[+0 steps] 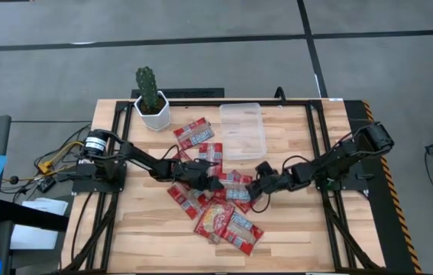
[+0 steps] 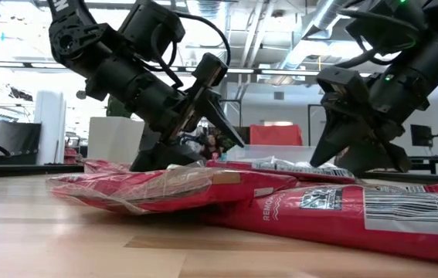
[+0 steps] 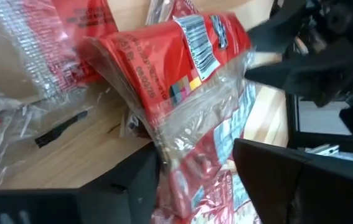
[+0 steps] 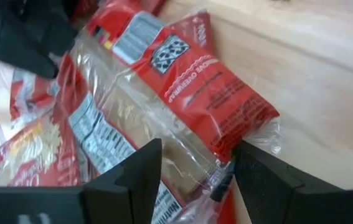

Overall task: Sort popcorn bags into baskets
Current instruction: Put the popcorn bag into the transparent bin

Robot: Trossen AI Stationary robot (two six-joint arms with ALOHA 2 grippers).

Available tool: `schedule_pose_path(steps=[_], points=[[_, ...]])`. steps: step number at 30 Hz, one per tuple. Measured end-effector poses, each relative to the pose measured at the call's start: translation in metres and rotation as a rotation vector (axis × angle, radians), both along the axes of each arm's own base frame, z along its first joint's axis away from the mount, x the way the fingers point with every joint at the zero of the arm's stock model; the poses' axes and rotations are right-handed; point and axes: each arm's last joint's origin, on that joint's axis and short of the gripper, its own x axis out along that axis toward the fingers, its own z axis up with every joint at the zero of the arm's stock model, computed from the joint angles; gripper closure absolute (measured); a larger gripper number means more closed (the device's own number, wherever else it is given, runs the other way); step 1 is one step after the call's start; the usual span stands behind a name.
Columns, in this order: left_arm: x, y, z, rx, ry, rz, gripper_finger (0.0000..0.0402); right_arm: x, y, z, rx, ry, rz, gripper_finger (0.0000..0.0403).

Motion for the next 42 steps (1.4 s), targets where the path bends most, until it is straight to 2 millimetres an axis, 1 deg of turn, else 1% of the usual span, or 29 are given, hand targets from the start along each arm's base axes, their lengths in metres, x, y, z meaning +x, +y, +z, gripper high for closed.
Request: schedule_pose_path(steps=[6,11,13,17,20,24,28,31,34,39,42], points=[[0.000,0.000,-0.001,0.049,0.002,-0.007,0.0292,0.001,-0.002,0.001,-0.004,-0.008,-0.004,0.0184],[-0.001,0.001,-0.002,0.113,0.019,-0.031,0.0375,0.003,-0.001,0.003,-0.006,-0.040,0.009,0.0189],[-0.001,0.001,-0.002,0.114,0.018,-0.031,0.0392,0.003,-0.001,0.007,0.001,-0.057,0.007,0.0190],[-0.001,0.001,0.000,0.096,-0.005,-0.040,0.0399,-0.001,-0.002,0.022,0.017,-0.108,0.005,0.0189],[-0.001,0.001,0.006,0.114,-0.028,-0.070,0.0400,-0.007,-0.004,0.035,0.010,-0.122,0.020,0.0186],[-0.001,0.000,0.010,0.166,-0.049,-0.105,0.0401,-0.017,-0.006,0.053,-0.103,-0.150,0.130,0.0188],[-0.001,0.000,0.015,0.213,-0.072,-0.139,0.0401,-0.023,-0.012,0.067,-0.214,-0.182,0.209,0.0194],[-0.002,0.000,0.019,0.252,-0.087,-0.151,0.0401,-0.028,-0.017,0.070,-0.253,-0.151,0.227,0.0199],[-0.003,0.000,0.025,0.294,-0.099,-0.159,0.0401,-0.035,-0.022,0.067,-0.263,-0.078,0.222,0.0205],[-0.005,0.001,0.034,0.369,-0.110,-0.149,0.0401,-0.043,-0.028,0.074,-0.255,-0.075,0.180,0.0212],[-0.006,0.002,0.035,0.404,-0.109,-0.147,0.0401,-0.046,-0.029,0.074,-0.251,-0.054,0.182,0.0213]])
